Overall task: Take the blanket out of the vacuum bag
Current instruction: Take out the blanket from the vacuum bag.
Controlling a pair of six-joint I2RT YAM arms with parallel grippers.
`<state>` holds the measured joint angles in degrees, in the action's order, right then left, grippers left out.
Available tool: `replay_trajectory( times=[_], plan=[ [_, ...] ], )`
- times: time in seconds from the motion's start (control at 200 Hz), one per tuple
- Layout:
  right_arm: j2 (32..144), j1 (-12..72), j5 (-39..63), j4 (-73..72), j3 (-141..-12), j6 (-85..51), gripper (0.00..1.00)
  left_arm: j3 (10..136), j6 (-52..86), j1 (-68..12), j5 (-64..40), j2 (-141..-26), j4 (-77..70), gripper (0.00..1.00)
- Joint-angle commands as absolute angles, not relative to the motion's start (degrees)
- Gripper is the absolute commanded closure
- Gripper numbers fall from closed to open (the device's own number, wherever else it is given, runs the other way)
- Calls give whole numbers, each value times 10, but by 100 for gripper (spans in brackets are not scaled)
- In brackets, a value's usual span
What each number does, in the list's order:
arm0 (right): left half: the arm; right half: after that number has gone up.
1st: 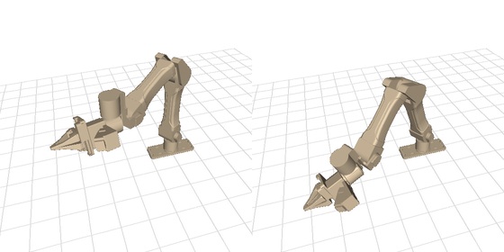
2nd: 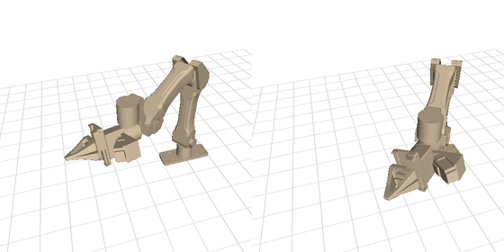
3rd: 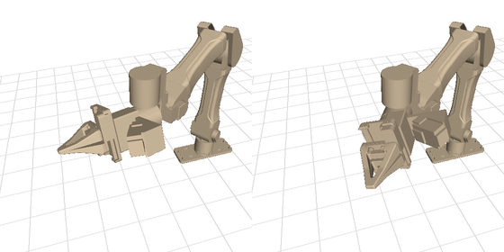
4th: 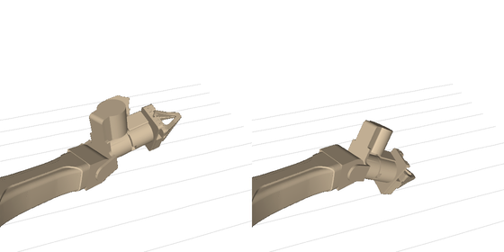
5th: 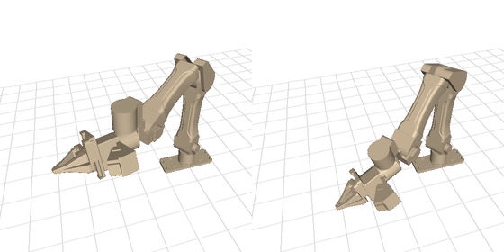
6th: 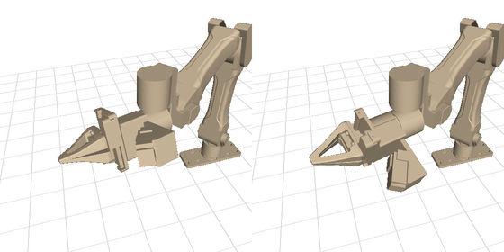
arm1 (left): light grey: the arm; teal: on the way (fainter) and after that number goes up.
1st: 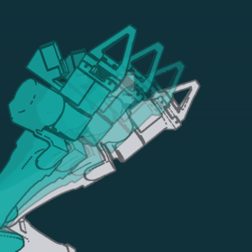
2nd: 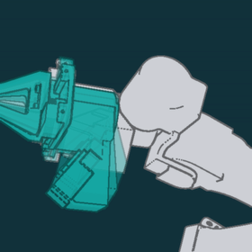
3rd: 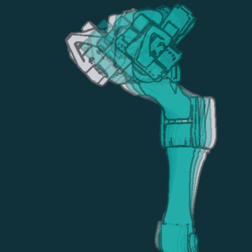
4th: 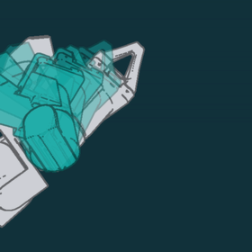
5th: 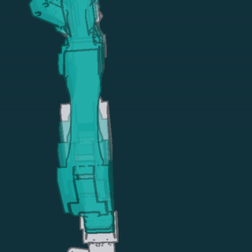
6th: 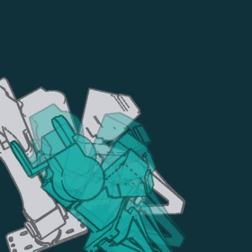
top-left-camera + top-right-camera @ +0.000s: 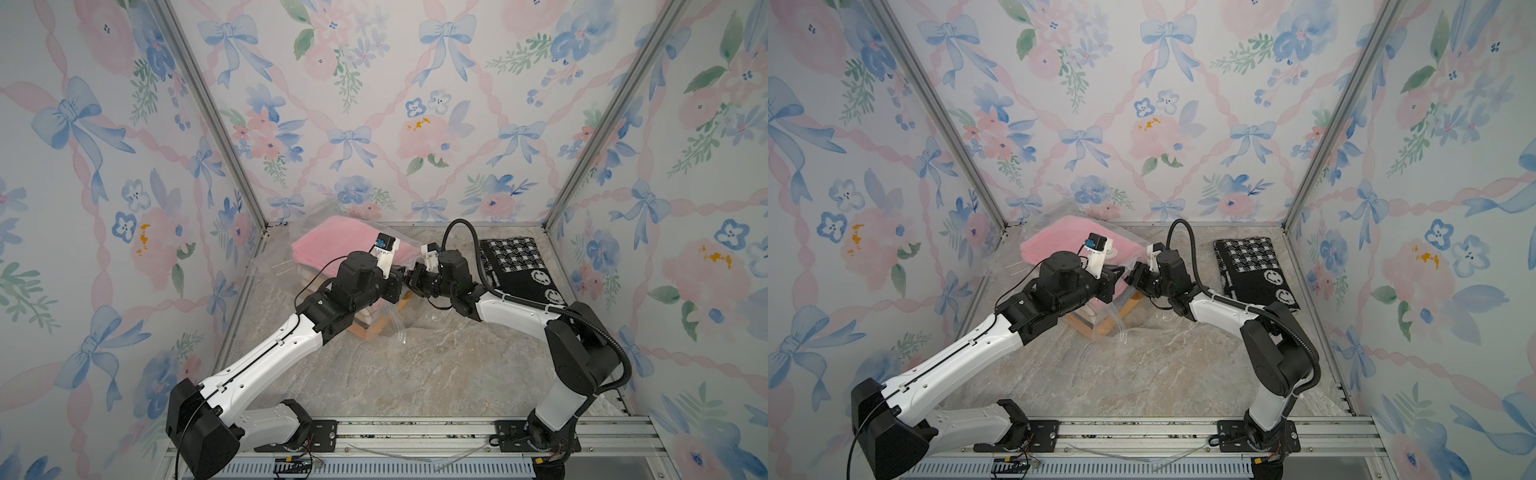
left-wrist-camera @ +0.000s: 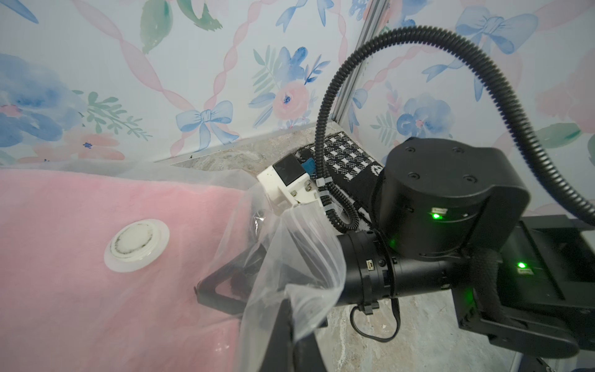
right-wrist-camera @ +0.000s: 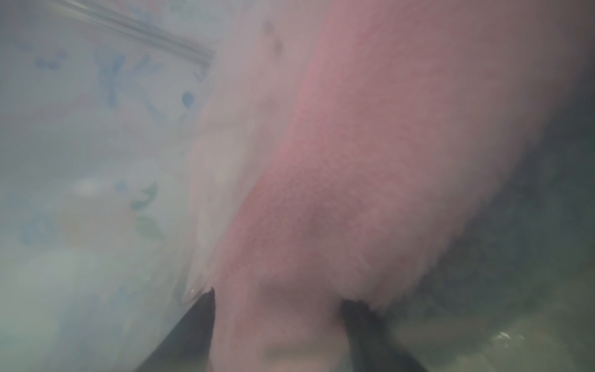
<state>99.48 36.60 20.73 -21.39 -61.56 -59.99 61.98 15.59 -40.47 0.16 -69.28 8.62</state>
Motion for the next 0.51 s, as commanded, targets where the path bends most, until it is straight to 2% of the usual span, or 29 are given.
replay_trajectory(
  times=[0.0,0.25,0.5],
  plan=[
    [995,374,190,-195,-606,-589,35,611,147,-398,-5,-680,52,100],
    [985,374,175,-175,-575,-575,34,597,154,-394,-11,-676,48,100],
    [1005,371,179,-167,-597,-572,34,593,153,-391,-6,-667,51,100]
  ],
)
